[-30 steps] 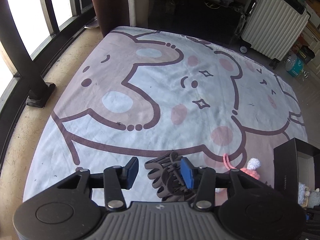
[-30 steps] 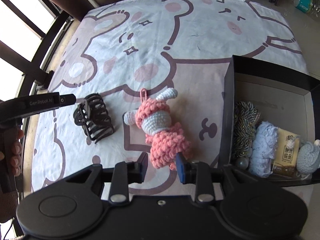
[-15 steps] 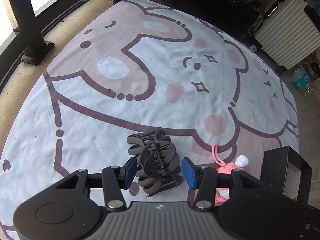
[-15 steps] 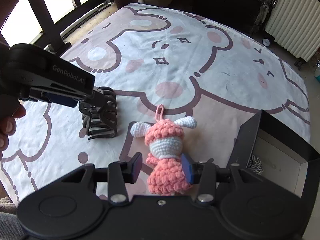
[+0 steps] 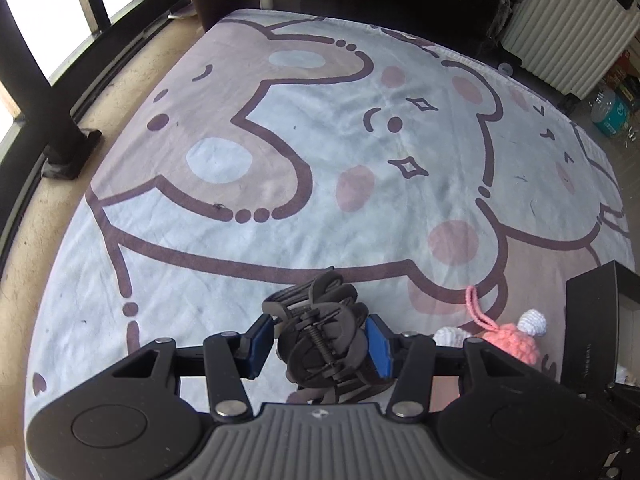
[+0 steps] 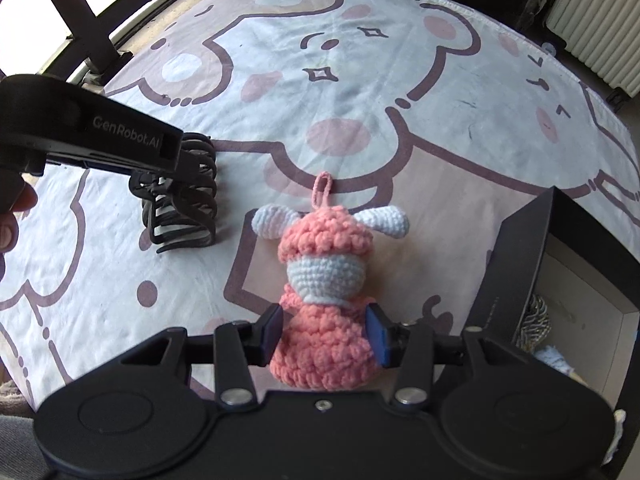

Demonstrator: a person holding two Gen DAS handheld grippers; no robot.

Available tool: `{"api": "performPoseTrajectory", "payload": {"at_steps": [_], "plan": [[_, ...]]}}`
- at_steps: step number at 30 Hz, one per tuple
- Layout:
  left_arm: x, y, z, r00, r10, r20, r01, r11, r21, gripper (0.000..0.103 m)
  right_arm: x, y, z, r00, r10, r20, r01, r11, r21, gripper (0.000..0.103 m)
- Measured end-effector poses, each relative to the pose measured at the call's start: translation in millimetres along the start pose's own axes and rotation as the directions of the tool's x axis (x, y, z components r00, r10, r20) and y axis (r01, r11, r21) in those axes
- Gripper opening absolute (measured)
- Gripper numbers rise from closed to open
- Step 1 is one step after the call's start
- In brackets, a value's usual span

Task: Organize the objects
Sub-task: 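Lift the claw clip with the left tool while the right tool lifts the pink doll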

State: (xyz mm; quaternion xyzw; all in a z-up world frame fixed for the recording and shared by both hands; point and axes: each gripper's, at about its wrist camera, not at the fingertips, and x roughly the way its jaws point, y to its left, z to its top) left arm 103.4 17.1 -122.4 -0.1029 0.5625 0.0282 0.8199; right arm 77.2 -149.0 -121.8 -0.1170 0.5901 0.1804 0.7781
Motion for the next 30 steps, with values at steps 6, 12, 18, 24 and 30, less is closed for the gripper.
{"api": "performPoseTrajectory", "payload": {"at_steps": [6,12,18,24,30], "plan": [[-4.5,6.6,1.6,1.000,0.014,0.001,-0.014,0.999,0.032,0.051,6.7,-2.1,-0.6,0.988,0.141,-0.067,-0.133,0.985,0.114,0.048],[-0.5,19.2,-2.3,0.994,-0.075,-0.074,0.069,0.994,-0.086,0.052,11.8,0.4,-1.4,0.978,0.189,-0.087,-0.171,0.968,0.182,0.048],[0.8,19.7,-2.8,0.989,-0.107,-0.100,0.094,0.987,-0.131,0.046,15.0,-4.2,-0.3,0.981,0.169,-0.097,-0.146,0.967,0.210,0.045],[-6.1,-1.8,-5.6,0.992,-0.076,-0.102,0.079,0.996,0.030,0.045,10.9,-10.3,0.0,0.985,0.159,-0.074,-0.138,0.963,0.230,0.037],[-13.2,-10.2,-7.9,0.995,-0.050,-0.081,0.058,0.993,0.105,0.045,1.8,-13.8,-0.4,0.988,0.148,-0.032,-0.137,0.962,0.235,0.036]]}}
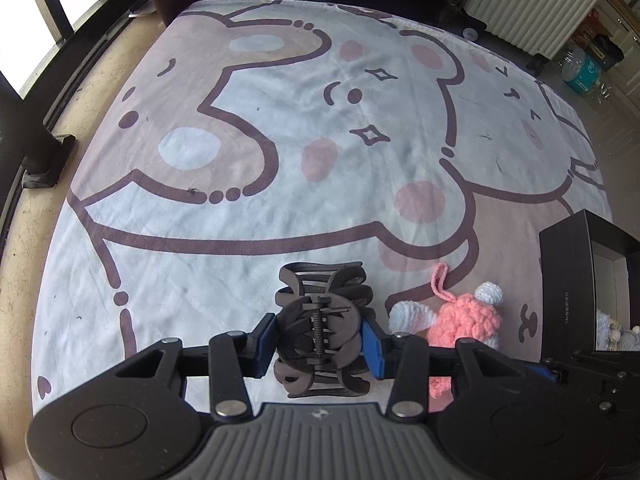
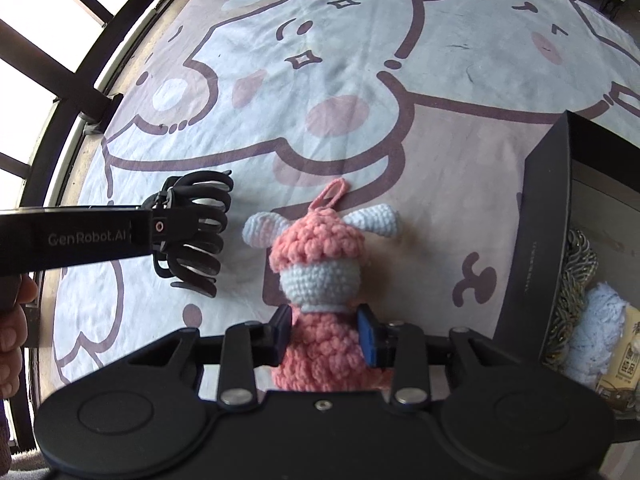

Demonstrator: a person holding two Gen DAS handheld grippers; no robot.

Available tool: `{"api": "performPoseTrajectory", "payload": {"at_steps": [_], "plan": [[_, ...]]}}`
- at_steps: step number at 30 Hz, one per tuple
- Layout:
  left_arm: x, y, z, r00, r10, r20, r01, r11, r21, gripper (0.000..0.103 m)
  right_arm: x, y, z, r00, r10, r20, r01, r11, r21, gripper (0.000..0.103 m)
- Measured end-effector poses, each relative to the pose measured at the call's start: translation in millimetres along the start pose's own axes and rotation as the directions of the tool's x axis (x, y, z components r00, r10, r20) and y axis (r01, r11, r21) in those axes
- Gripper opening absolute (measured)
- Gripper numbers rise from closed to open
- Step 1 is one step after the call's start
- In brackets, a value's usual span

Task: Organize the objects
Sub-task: 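Lift the claw clip with the left tool while the right tool lifts the pink doll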

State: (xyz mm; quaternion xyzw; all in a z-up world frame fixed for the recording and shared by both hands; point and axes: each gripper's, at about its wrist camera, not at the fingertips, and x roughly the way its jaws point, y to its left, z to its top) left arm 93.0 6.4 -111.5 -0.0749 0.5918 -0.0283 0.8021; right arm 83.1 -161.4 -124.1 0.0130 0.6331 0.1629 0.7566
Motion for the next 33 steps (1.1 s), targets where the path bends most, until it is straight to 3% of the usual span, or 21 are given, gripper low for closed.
{"api": "performPoseTrajectory", "payload": {"at_steps": [8,14,21,33], "plan": [[3.0,-12.9,-9.6,0.998,0.057,-0.018,-0.054,0.984,0.169,0.046,0.2,0.9,-7.9,1.000,-0.022,-0.018,0.022,0.999,-0.029,0.035],[5.7,-20.7,-17.0,0.992,0.123,-0.014,-0.113,0.952,0.286,0.046,10.9,12.3,-8.3,0.997,-0.058,-0.049,0.053,0.993,-0.108,0.036],[4.5,-11.5,-12.8,0.995,0.099,-0.025,-0.090,0.968,0.236,0.045,20.7,19.3,-4.8,0.993,-0.097,-0.062,0.086,0.983,-0.161,0.035],[-24.2,-18.6,-6.6,0.997,0.041,0.059,-0.050,0.984,0.172,0.045,-26.0,5.0,4.7,0.989,-0.089,0.116,0.096,0.994,-0.056,0.034]]}}
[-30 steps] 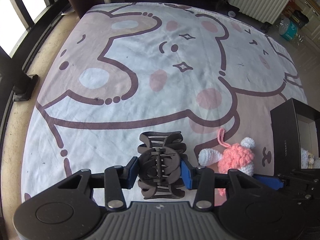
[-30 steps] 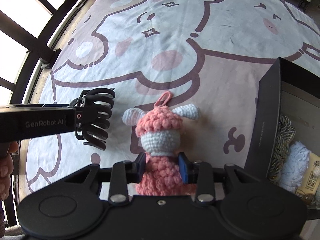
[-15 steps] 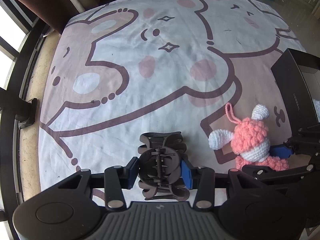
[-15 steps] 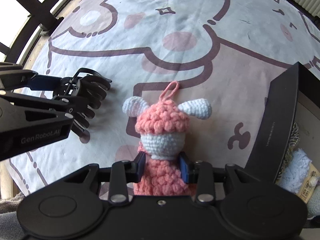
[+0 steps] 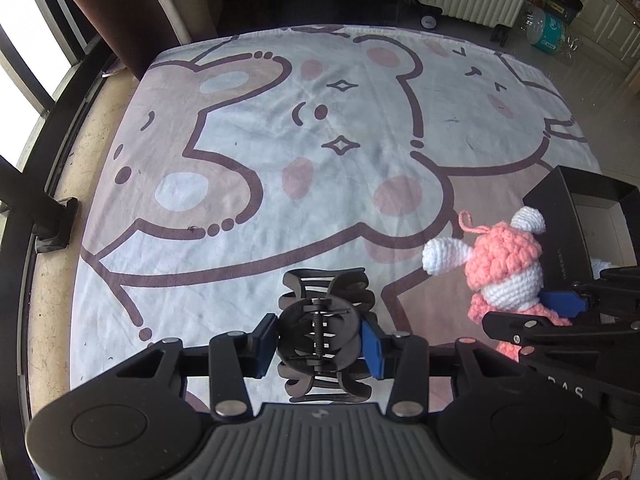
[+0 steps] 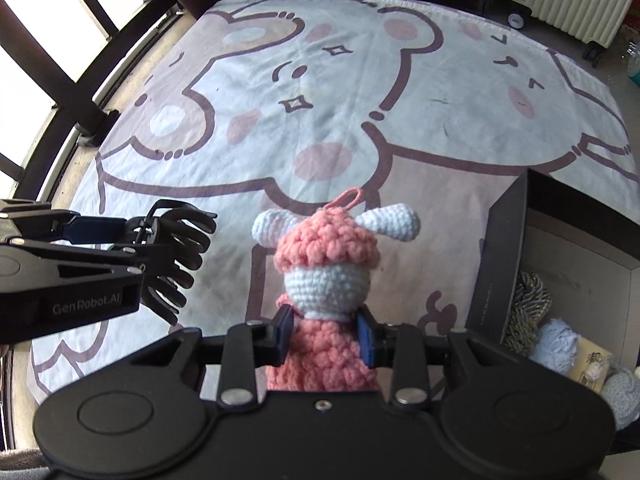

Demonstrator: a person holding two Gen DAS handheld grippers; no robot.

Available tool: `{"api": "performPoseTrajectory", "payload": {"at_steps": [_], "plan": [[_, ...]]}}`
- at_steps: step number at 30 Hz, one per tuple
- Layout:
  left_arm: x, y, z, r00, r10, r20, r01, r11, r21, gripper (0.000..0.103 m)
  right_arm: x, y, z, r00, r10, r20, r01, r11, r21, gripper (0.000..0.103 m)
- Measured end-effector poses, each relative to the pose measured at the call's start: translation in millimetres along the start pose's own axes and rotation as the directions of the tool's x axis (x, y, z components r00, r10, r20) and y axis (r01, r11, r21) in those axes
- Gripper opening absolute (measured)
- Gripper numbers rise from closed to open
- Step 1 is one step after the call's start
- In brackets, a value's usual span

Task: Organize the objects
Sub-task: 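Lift the claw clip with the left tool while the right tool lifts the pink doll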

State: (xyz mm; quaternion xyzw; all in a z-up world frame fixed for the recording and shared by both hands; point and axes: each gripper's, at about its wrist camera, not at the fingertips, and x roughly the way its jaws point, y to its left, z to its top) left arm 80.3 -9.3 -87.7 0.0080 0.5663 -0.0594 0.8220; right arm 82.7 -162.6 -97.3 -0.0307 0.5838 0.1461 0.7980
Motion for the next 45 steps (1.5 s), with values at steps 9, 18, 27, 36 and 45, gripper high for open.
{"api": "performPoseTrajectory", "payload": {"at_steps": [9,18,27,36,45], "plan": [[-21.4,2.3,-0.7,0.999,-0.022,0.047,0.025,0.999,-0.043,0.045,-30.7,-1.1,0.7,0.996,-0.010,0.092,0.006,0.999,0.036,0.034],[-46.9,2.4,-3.5,0.993,-0.057,0.106,0.066,0.994,-0.085,0.045,-56.8,5.8,-3.2,0.988,-0.035,0.151,0.032,0.999,0.023,0.034],[-62.4,-0.8,-5.8,0.988,-0.068,0.141,0.085,0.990,-0.112,0.045,-78.9,4.6,-6.8,0.977,-0.061,0.206,0.055,0.998,0.035,0.034],[-69.4,-8.1,-7.3,0.987,-0.061,0.151,0.076,0.992,-0.100,0.045,-87.3,-2.2,-11.5,0.972,-0.082,0.219,0.071,0.996,0.058,0.034],[-74.7,-14.4,-5.4,0.984,-0.061,0.169,0.081,0.991,-0.110,0.045,-98.3,-12.9,-13.7,0.963,-0.094,0.253,0.072,0.993,0.096,0.034]]}}
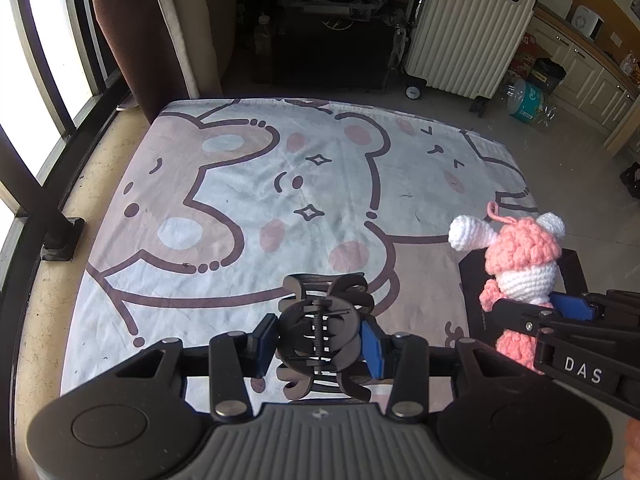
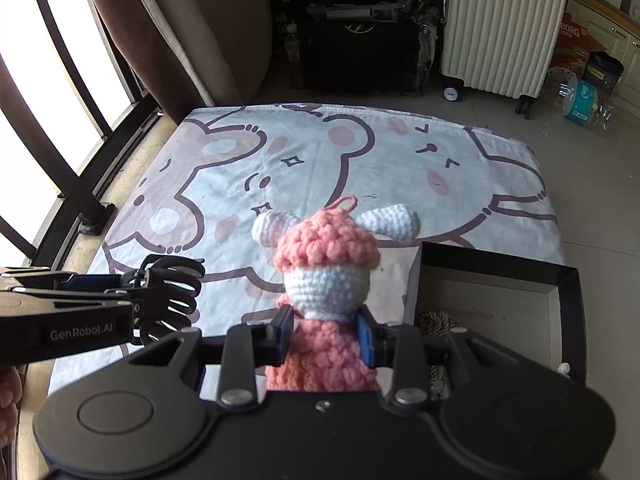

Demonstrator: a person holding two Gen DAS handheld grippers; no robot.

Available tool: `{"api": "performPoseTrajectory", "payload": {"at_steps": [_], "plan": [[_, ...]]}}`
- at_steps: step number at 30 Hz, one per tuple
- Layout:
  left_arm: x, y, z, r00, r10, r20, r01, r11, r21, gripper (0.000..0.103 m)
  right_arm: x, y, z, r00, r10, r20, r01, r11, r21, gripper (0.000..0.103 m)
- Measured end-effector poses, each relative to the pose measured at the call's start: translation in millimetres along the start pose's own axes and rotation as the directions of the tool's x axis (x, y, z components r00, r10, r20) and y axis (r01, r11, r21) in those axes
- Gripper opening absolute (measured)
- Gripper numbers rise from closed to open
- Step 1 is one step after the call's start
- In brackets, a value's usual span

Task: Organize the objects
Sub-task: 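Lift the claw clip with the left tool while the right tool lifts the pink doll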

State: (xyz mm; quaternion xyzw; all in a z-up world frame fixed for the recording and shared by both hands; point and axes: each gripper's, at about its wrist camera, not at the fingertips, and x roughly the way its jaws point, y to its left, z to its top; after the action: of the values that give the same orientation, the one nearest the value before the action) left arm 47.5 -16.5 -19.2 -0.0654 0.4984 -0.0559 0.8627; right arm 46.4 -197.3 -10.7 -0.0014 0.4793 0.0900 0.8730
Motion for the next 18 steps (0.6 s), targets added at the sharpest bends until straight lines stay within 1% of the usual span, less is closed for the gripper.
{"api": "performPoseTrajectory", "payload": {"at_steps": [6,13,18], "plan": [[-3.3,-14.4,4.4,0.999,-0.026,0.023,0.026,1.000,-0.002,0.045,-10.1,-17.6,0.7,0.999,-0.026,0.038,0.025,0.999,0.033,0.034],[-7.0,-39.3,10.2,0.996,-0.069,0.057,0.069,0.998,0.004,0.045,-23.1,-51.8,-0.4,0.994,-0.060,0.091,0.050,0.993,0.109,0.034],[-4.9,-60.4,12.9,0.993,-0.101,0.066,0.100,0.995,0.020,0.045,-32.8,-77.3,-2.9,0.988,-0.072,0.135,0.049,0.985,0.165,0.034]]}}
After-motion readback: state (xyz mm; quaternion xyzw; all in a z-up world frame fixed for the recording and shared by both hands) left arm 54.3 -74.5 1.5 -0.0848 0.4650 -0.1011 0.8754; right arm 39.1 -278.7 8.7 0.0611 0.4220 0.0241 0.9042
